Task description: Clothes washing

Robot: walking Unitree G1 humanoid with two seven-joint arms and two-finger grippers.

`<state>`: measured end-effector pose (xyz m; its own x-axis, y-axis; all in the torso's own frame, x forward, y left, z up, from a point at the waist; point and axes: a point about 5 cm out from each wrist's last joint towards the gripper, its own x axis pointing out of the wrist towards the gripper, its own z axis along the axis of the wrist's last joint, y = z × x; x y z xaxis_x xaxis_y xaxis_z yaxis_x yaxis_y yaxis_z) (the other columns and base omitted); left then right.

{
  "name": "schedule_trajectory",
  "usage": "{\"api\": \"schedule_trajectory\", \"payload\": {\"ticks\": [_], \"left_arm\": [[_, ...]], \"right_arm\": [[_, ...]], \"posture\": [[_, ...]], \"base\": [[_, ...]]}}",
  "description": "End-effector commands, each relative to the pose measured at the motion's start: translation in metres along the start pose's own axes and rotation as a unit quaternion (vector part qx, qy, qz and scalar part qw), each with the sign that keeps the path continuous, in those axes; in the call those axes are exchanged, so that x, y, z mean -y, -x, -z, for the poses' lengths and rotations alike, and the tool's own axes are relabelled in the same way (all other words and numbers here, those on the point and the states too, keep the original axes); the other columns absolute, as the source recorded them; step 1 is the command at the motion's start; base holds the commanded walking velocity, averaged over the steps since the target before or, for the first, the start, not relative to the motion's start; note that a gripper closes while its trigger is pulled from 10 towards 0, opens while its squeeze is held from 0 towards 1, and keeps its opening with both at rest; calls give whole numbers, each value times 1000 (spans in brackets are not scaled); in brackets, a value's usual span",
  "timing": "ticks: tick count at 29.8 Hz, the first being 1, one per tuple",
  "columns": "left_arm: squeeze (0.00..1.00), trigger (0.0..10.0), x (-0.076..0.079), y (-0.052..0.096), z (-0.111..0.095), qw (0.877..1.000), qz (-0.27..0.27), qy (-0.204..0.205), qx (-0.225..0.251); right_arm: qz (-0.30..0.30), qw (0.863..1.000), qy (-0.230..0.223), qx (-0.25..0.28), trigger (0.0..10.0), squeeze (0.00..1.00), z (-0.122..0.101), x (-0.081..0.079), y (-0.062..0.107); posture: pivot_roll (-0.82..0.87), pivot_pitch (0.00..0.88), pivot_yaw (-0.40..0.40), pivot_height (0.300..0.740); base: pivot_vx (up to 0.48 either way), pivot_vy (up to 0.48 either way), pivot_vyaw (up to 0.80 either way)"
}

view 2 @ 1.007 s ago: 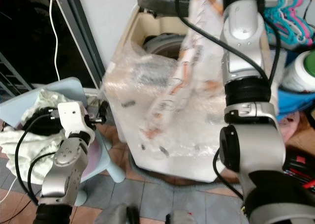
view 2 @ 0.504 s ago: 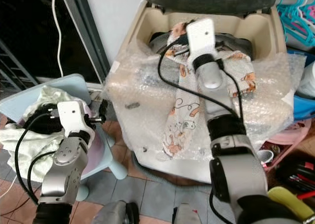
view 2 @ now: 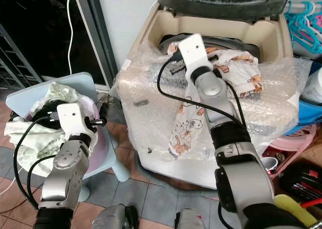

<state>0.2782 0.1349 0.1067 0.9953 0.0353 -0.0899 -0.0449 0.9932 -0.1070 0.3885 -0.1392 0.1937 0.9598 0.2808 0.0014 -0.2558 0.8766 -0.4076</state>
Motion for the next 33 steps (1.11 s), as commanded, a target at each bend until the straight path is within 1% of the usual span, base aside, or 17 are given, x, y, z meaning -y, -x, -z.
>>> {"api": "schedule_trajectory", "payload": {"ticks": [1, 6, 9, 11, 12, 13, 14, 18, 19, 22, 25, 26, 27, 28, 30, 32, 33], "left_arm": [[0, 10000, 5, -1, 1, 1000, -1, 8, -5], [0, 10000, 7, -1, 2, 1000, 0, 10, -8], [0, 10000, 10, -3, 0, 1000, 10, 10, -4], [0, 10000, 11, -3, 0, 1000, 13, 9, -3], [0, 10000, 11, -4, 0, 1000, 13, 9, -3], [0, 10000, 11, -4, 0, 1000, 13, 9, -3], [0, 10000, 11, -4, 0, 1000, 12, 8, -3], [0, 10000, 10, -4, 0, 1000, 2, 5, 0], [0, 10000, 10, -4, 0, 1000, 2, 5, 0], [0, 10000, 8, -4, -1, 1000, -8, 4, 3], [0, 10000, 9, -4, -1, 1000, -7, 7, 3], [0, 10000, 9, -4, -1, 1000, -7, 7, 3], [0, 10000, 9, -4, -1, 1000, -7, 7, 3], [0, 10000, 10, -4, -1, 1000, -7, 8, 3], [0, 10000, 10, -3, -1, 1000, -5, 10, 2], [0, 10000, 10, -3, -1, 1000, -4, 10, 1], [0, 10000, 10, -3, -1, 1000, -3, 11, -1]], "right_arm": [[-11, 1000, 2, -20, 10000, 0, 5, -3, 0], [-18, 999, -21, -42, 10000, 0, 9, -2, -2], [23, 1000, 7, -6, 10000, 0, -15, 22, -11], [70, 997, 18, 35, 10000, 0, -42, 44, -17], [99, 992, 33, 73, 10000, 0, -65, 59, -19], [99, 992, 33, 73, 10000, 0, -65, 59, -19], [128, 983, 53, 118, 10000, 0, -92, 75, -18], [219, 942, 83, 239, 10000, 0, -165, 116, -3], [219, 942, 83, 239, 10000, 0, -165, 116, -3], [234, 927, 101, 276, 10000, 0, -187, 125, 4], [200, 941, 90, 257, 10000, 0, -176, 118, -3], [174, 952, 90, 236, 10000, 267, -163, 110, -8], [156, 958, 90, 222, 10000, 267, -155, 105, -11], [132, 967, 93, 199, 10000, 1000, -138, 97, -15], [54, 984, 90, 146, 10000, 1000, -92, 71, -20], [32, 986, 98, 129, 10000, 1000, -80, 64, -20], [9, 988, 102, 115, 10000, 1000, -65, 57, -17]], "posture": [[-47, 83, 42, 740], [-59, 76, 39, 740], [-60, 75, 40, 740], [-61, 75, 39, 740], [-61, 75, 38, 740], [-61, 75, 38, 740], [-62, 72, 36, 740], [-60, 70, 29, 740], [-60, 70, 29, 740], [-61, 69, 22, 740], [-62, 70, 16, 740], [-62, 71, 17, 740], [-62, 71, 17, 740], [-60, 75, 20, 740], [-58, 80, 24, 740], [-61, 81, 26, 740], [-66, 84, 30, 740]], "base": [[0, 0, 0], [0, 0, 0], [0, 0, 0], [0, 0, 0], [0, 0, 0], [0, 0, 0], [0, 0, 0], [0, 0, 0], [0, 0, 0], [0, 0, 0], [0, 0, 0], [0, 0, 0], [0, 0, 0], [0, 0, 0], [0, 0, 0], [0, 0, 0], [0, 0, 0]]}}
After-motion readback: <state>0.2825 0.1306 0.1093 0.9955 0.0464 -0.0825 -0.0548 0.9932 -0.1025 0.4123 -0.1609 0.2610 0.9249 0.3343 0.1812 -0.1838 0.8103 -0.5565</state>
